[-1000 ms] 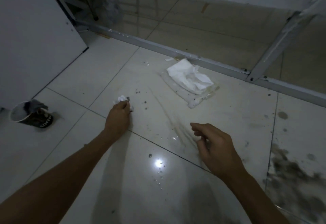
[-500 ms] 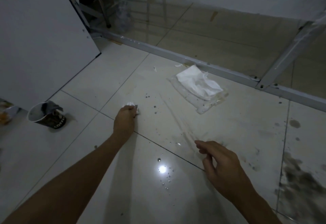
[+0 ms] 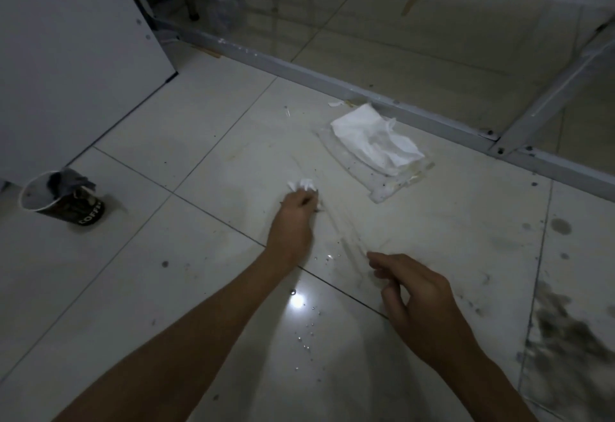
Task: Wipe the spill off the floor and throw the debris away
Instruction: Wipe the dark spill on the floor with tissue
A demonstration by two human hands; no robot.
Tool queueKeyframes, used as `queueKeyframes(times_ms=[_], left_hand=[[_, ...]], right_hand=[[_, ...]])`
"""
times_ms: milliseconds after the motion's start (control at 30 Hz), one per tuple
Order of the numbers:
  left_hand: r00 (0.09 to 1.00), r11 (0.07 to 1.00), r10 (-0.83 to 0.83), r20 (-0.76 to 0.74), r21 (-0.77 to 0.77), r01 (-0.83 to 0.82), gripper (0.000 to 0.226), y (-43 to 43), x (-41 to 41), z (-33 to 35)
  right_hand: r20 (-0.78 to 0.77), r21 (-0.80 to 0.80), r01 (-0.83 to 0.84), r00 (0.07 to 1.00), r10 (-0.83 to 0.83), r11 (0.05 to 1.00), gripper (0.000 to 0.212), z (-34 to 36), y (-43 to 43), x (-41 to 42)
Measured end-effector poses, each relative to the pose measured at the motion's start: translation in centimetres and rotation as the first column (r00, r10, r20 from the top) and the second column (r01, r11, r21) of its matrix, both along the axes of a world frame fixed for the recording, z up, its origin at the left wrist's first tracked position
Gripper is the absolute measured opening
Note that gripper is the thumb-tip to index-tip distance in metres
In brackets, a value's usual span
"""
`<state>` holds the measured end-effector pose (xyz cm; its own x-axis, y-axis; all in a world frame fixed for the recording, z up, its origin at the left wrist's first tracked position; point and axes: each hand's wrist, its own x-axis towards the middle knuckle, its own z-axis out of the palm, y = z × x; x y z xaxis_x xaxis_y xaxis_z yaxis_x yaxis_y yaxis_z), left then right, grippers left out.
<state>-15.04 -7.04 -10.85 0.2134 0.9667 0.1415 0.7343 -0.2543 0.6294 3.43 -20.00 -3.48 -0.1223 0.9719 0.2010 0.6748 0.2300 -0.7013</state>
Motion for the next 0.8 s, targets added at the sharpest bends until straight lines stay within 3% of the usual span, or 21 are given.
queueKeyframes(times_ms=[67, 167, 233, 333, 433, 600, 700, 800], left_hand=[[0.998, 0.998, -0.056, -0.021, -0.002, 0.056, 0.033, -2.6, 0.4, -0.3], [0.999, 0.989, -0.030, 0.035, -0.144, 0.035, 0.028, -4.5, 0.0, 0.1], [0.988, 0.992, -0.101, -0.119, -0.093, 0.090, 0.035, -3.9, -0.5, 0.0], [0.976, 0.994, -0.090, -0.199, -0.073, 0.077, 0.032, -1.8, -1.5, 0.8], [0.992, 0.987, 0.073, -0.100, -0.132, -0.086, 0.025, 1.5, -1.8, 1.6], [0.979, 0.979, 0.190, 0.079, -0.094, -0.182, 0.012, 5.3, 0.7, 2.2], [0.980, 0.975, 0.197, -0.007, -0.100, -0.196, 0.023, 4.6, 2.3, 1.7], [0.995, 0.997, 0.079, -0.064, -0.017, -0.080, 0.030, 0.6, 4.4, 1.1]], right_hand=[[-0.013, -0.003, 0.016, 1.000, -0.016, 1.000, 0.037, 0.7, -0.4, -0.2], [-0.013, -0.023, 0.020, 1.000, -0.020, 1.000, 0.038, 1.5, -1.3, -0.6], [-0.004, -0.019, 0.020, 1.000, -0.020, 1.000, 0.037, 1.8, -1.7, -0.5], [-0.012, -0.009, 0.033, 0.999, -0.033, 0.999, 0.037, 1.9, -2.3, -0.2], [-0.029, -0.007, 0.047, 0.998, -0.048, 0.999, 0.038, 1.5, -2.5, 0.4], [-0.031, 0.000, 0.067, 0.997, -0.067, 0.998, 0.038, 0.3, -2.3, 1.5], [-0.040, -0.013, 0.078, 0.996, -0.079, 0.997, 0.039, -0.2, -2.4, 2.2], [-0.034, -0.018, 0.090, 0.995, -0.091, 0.996, 0.039, -0.3, -2.5, 2.8]])
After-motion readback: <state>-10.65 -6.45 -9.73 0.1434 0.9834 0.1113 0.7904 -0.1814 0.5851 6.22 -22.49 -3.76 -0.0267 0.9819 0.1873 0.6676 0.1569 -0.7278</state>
